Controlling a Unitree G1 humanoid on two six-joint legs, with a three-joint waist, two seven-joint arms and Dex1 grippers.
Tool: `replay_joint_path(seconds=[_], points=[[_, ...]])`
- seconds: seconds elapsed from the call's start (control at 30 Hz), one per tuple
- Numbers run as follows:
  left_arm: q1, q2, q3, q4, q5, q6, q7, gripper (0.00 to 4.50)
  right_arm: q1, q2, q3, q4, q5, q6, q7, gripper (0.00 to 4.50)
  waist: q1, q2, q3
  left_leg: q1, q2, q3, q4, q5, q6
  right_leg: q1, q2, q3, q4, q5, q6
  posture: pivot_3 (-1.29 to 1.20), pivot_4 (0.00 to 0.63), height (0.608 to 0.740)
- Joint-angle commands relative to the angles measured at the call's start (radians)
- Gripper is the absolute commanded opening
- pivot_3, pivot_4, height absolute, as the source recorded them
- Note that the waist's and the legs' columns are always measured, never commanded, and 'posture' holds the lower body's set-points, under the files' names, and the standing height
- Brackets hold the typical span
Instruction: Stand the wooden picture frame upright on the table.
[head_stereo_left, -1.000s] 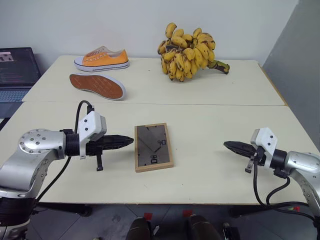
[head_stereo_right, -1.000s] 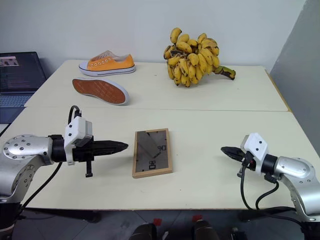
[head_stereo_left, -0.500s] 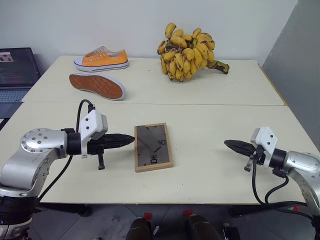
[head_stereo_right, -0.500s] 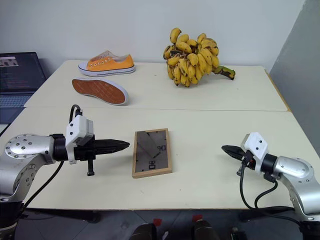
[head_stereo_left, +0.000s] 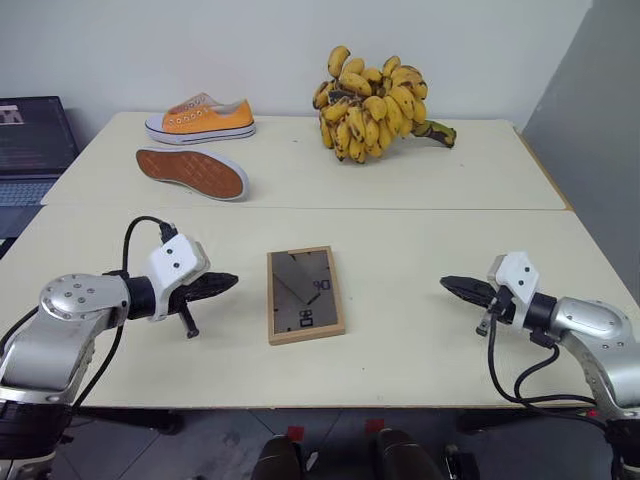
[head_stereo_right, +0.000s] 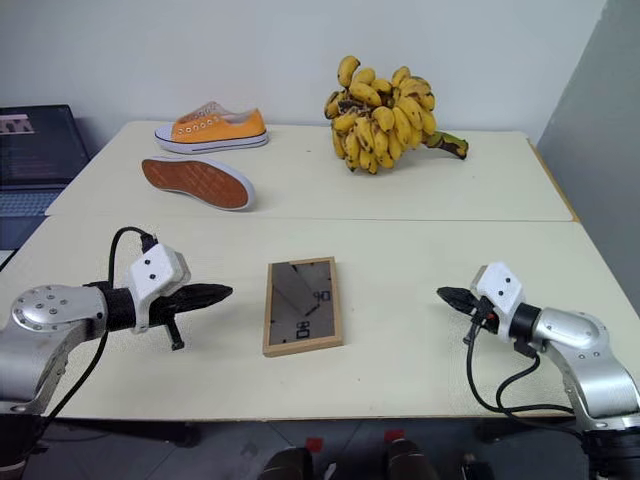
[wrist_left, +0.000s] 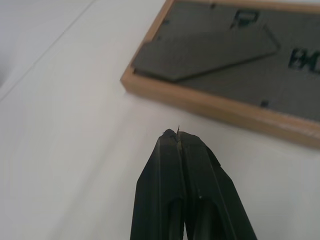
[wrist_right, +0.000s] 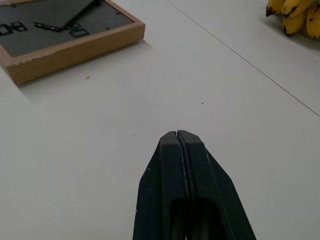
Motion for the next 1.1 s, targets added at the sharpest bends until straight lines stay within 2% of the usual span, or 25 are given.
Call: replay_joint_path(seconds=[0.03,0.23,0.63,0.8,0.9,1.1], points=[[-0.027,-0.005,-0.048,0.007,0.071,-0.017,0.037,0.04,-0.055,0.045,0.053,0.066,-0.071,-0.054,-0.045,0.0,0.001,0.0,0.0,0.0,0.0,0.0,0.0,0.0,0.0,0.0,0.0,0.0,0.0,0.0,0.0,0.0,0.15,0.74],[-0.093,-0.068,-0.179,0.02,0.146,0.037,0.061,0.04,-0.163,0.169,0.151,0.208,-0.177,-0.11,-0.124,0.0,0.001,0.0,0.0,0.0,0.0,0.0,0.001,0.0,0.0,-0.001,0.0,0.0,0.004,0.0,0.0,0.0,0.15,0.74],[-0.176,-0.195,-0.256,0.101,0.216,0.13,0.157,0.04,-0.25,0.337,0.263,0.252,-0.231,-0.105,-0.162,0.0,0.005,0.001,0.0,0.0,0.0,-0.004,0.004,0.0,0.0,0.001,0.0,-0.003,0.006,0.0,0.0,0.0,0.15,0.74],[-0.235,-0.271,-0.299,0.12,0.219,0.147,0.155,0.04,-0.282,0.368,0.269,0.277,-0.24,-0.105,-0.165,0.0,0.012,0.001,0.0,0.0,-0.001,-0.007,0.007,0.0,0.0,0.004,0.0,-0.007,0.006,0.0,0.0,0.0,0.15,0.74],[-0.294,-0.346,-0.349,0.153,0.226,0.148,0.149,0.04,-0.297,0.368,0.262,0.294,-0.239,-0.108,-0.166,0.0,0.026,0.001,0.0,0.0,-0.002,-0.01,0.008,0.0,0.0,0.006,-0.001,-0.01,0.005,0.0,0.0,0.0,0.15,0.74],[-0.369,-0.437,-0.394,0.212,0.244,0.138,0.14,0.04,-0.305,0.355,0.249,0.313,-0.24,-0.114,-0.171,0.0,0.033,0.001,-0.001,-0.001,-0.006,-0.017,0.011,0.0,0.0,0.011,-0.003,-0.016,0.005,0.0,0.0,0.0,0.15,0.74]])
